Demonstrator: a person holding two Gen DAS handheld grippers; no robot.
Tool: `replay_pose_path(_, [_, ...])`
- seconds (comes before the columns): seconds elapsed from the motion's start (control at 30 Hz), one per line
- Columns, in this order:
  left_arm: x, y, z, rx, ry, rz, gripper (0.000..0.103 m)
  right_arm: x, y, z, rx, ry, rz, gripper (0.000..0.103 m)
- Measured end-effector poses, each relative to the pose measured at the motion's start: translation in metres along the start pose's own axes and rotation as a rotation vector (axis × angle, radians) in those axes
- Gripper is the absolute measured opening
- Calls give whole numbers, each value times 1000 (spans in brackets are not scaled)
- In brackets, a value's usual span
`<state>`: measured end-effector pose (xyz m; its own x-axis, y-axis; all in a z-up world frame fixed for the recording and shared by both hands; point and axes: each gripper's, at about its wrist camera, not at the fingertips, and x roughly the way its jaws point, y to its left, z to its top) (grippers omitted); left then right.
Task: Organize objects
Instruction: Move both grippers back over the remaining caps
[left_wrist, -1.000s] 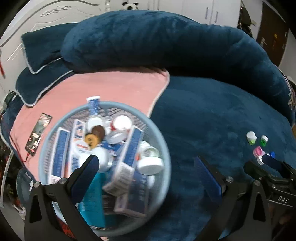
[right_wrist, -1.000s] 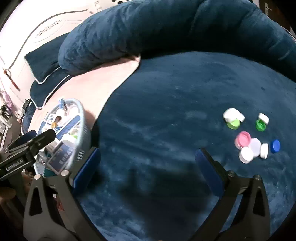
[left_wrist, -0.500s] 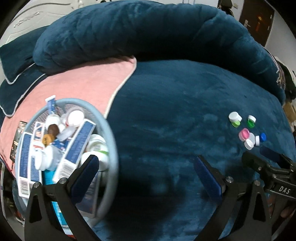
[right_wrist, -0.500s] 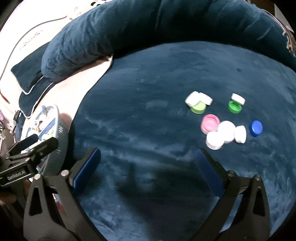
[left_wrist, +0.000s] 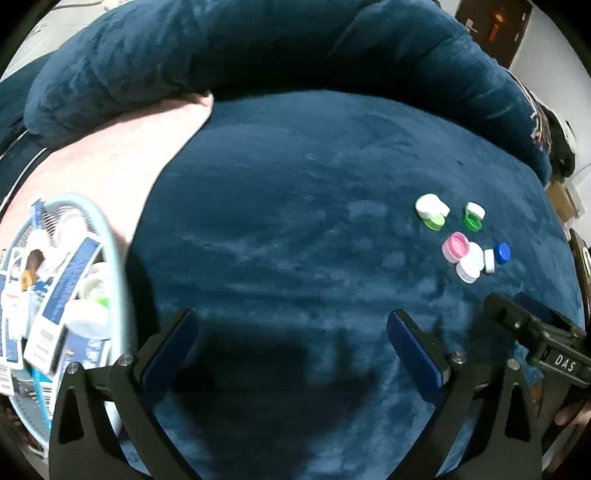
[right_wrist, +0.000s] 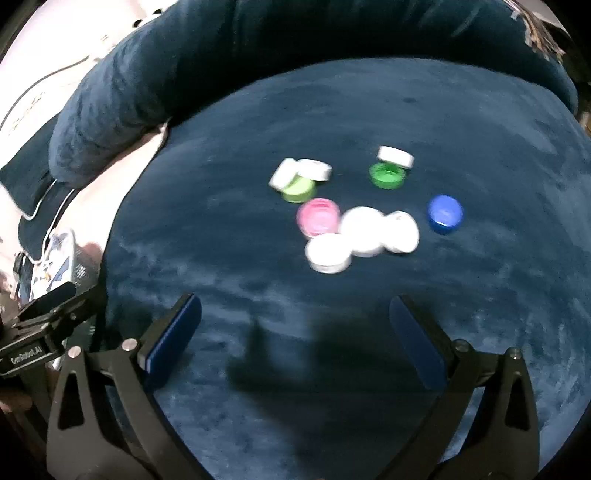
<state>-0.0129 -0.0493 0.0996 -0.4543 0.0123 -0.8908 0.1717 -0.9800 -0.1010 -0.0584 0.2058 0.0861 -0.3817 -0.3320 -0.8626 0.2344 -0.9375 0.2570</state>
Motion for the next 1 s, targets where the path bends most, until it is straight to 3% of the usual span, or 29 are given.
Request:
replay_pose_path(0.3, [23,-28,-2,45,43,-15,103,1,-42,-1,101,1,-29,103])
replay_pose_path(0.57, [34,-32,-2,51,61,-21,103,10,-56,3,137,-2,-68,103])
replay_pose_path(1.0, [44,-24,-3,33,91,-33,103,30,-72,14,143,-15,-244,103])
